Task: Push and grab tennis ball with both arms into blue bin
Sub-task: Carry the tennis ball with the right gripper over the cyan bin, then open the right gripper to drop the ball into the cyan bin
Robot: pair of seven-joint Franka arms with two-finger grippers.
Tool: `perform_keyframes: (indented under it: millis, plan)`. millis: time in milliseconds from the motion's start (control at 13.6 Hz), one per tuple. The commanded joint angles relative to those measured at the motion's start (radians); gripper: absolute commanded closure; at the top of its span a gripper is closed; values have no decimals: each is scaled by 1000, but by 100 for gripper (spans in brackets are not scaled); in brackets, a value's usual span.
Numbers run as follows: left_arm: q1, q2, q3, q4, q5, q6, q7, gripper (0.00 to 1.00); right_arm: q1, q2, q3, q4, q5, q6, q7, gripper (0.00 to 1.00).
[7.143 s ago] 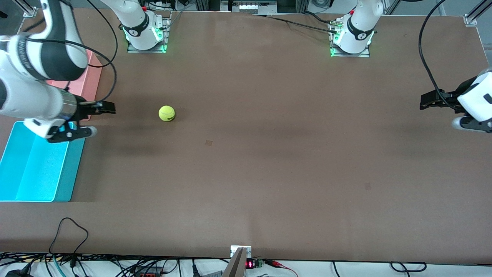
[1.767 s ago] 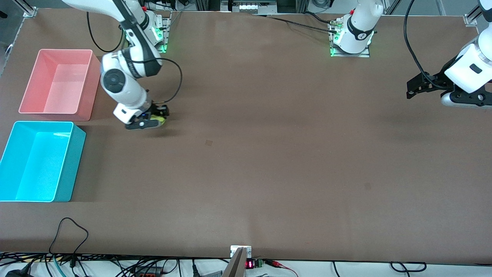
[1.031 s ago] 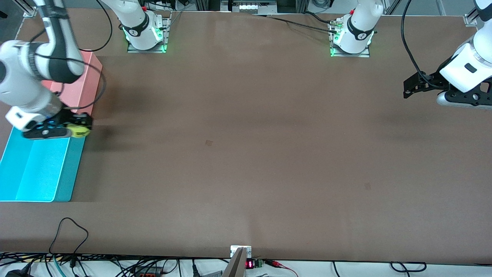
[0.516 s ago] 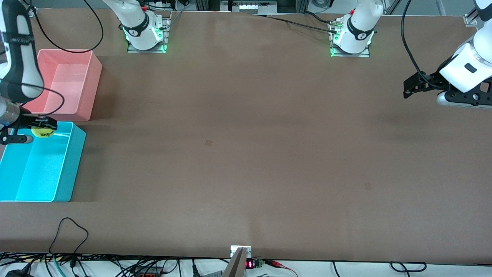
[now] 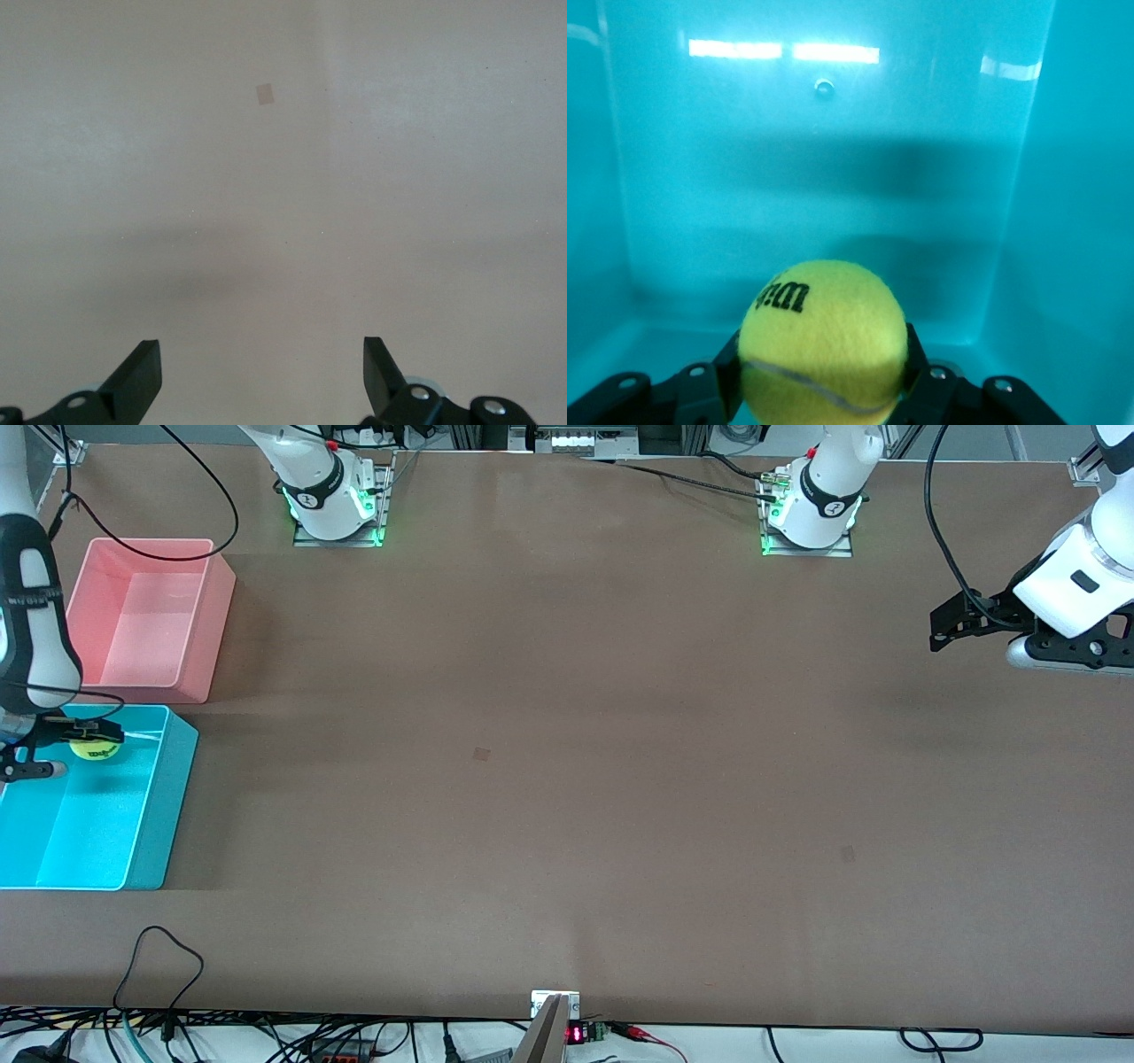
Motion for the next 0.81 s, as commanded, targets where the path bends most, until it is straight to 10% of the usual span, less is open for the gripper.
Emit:
perform_keyframes:
  millis: [0,368,516,736]
  plan:
    - [2,7,-4,23,-3,-20,2,0,-21,42,18,34,25,-6,-20,95]
    - [0,7,-6,23,-3,-22,2,0,-29,71,19,33,59,-5,-26,75]
    - [0,7,-6,23,-3,-22,3,0,-29,74,19,33,62,0,-22,11]
    - [0,7,-6,23,-3,-22,3,0,-27,65,27,34,63,3,-12,0]
